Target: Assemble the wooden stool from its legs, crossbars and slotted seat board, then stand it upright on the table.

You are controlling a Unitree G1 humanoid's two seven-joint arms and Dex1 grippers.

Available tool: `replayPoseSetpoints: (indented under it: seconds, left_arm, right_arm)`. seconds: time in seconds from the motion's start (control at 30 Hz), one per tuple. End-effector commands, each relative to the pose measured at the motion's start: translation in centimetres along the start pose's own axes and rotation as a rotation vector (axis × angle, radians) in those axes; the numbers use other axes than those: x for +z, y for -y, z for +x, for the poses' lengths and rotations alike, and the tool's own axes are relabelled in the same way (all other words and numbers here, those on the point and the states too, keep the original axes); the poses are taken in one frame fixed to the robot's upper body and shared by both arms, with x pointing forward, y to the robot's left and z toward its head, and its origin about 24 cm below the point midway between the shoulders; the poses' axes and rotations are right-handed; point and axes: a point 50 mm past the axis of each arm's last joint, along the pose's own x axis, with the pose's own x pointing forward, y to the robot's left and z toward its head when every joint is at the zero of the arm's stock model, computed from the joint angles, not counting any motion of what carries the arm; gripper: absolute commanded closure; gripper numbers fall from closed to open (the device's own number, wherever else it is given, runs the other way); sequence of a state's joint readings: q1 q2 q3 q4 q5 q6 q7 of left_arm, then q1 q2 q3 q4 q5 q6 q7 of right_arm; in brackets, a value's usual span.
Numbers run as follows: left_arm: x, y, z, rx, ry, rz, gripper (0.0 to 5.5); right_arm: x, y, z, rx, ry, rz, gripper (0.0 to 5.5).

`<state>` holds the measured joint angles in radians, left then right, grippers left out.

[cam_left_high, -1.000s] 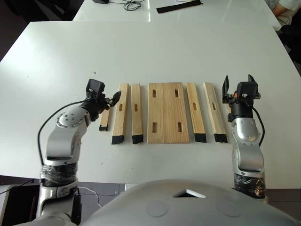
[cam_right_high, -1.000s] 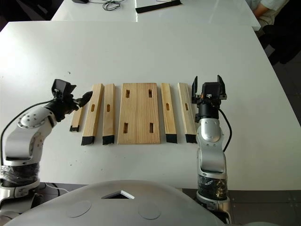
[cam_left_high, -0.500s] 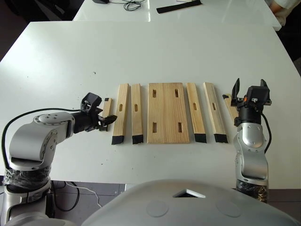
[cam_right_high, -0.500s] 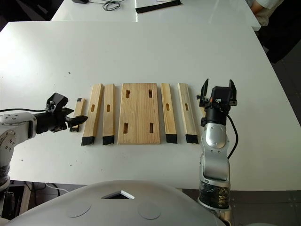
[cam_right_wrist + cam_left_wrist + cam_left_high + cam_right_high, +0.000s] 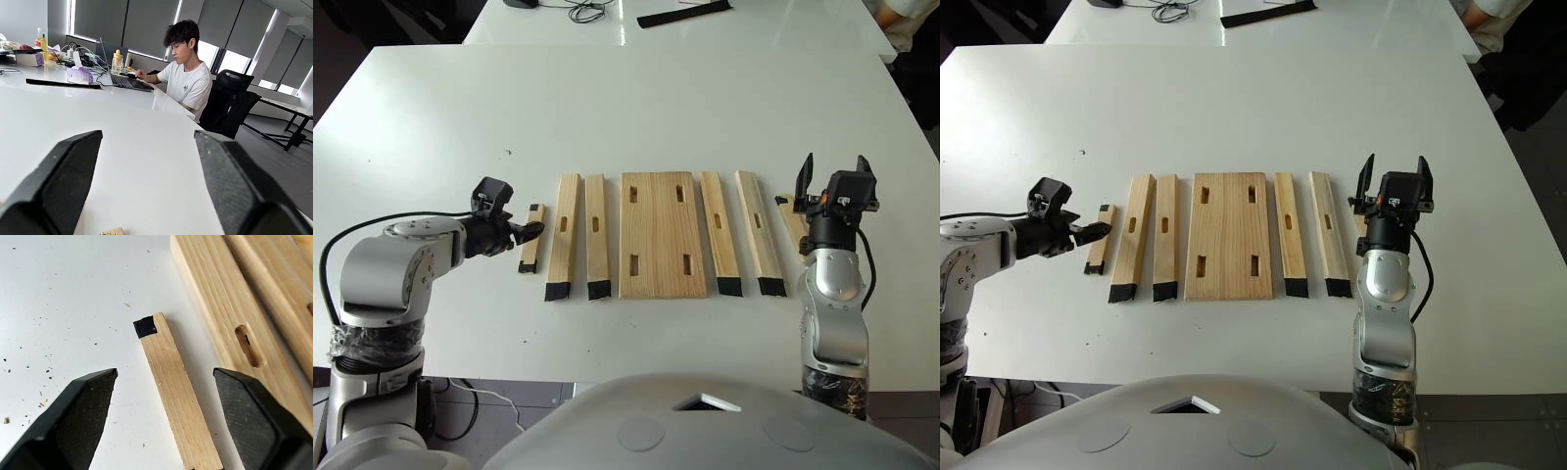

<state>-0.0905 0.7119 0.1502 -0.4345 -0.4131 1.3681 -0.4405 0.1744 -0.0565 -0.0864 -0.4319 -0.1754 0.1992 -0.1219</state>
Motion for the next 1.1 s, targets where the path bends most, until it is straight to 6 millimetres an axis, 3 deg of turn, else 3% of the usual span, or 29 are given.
replayPoseSetpoints:
  seconds: [0.03,0.3,0.57,0.73,0.8,0.87,1.0,1.1]
  left_arm:
    - [-1.3,0.0,0.4,0.022,-0.048,-0.014,1.86]
    - [-3.5,0.7,0.8,-0.029,-0.124,-0.024,1.86]
    - [-4.9,0.1,1.1,-0.049,-0.190,-0.091,3.02]
    - [-4.7,-0.7,1.4,-0.026,-0.181,-0.104,3.69]
    - [-3.7,-1.0,1.5,-0.014,-0.143,-0.103,3.99]
    - [-1.5,-1.9,1.8,0.036,-0.053,-0.135,4.19]
    - [5.2,-3.9,1.3,0.128,0.281,-0.146,4.19]
    - [10.1,-2.5,-0.2,0.092,0.568,-0.026,4.19]
  right_arm:
    - [-0.2,0.0,0.1,-0.004,-0.006,-0.003,2.04]
    - [0.1,0.0,0.5,-0.003,0.003,0.003,2.04]
    - [0.1,0.1,0.4,-0.008,0.001,0.003,2.02]
    - [0.2,0.0,0.4,-0.006,0.004,0.007,2.02]
    - [0.2,0.1,0.4,-0.005,0.005,0.008,2.02]
    - [0.3,0.3,0.4,-0.005,0.006,0.002,2.02]
    - [0.4,0.5,0.6,-0.001,0.013,0.001,2.02]
    - [0.9,0.9,1.1,0.003,0.029,0.009,2.02]
